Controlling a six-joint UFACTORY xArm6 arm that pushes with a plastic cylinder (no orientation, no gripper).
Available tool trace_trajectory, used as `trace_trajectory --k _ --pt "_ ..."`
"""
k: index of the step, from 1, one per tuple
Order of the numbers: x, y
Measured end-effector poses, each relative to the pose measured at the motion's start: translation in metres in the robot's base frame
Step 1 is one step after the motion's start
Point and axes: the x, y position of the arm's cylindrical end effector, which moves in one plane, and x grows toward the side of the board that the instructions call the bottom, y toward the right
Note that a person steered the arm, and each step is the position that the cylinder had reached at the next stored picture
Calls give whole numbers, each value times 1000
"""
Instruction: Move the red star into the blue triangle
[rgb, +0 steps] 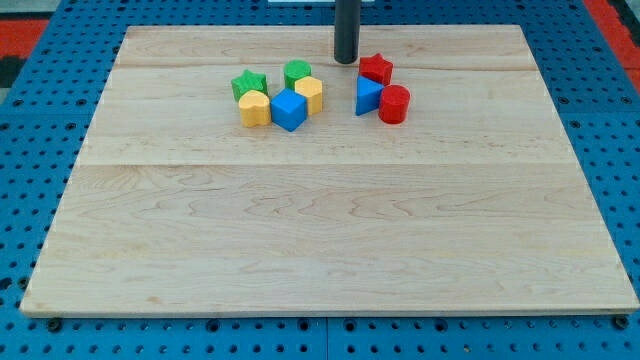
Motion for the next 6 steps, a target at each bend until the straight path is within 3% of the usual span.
trace_trajectory --k 6 --pt "-23 19"
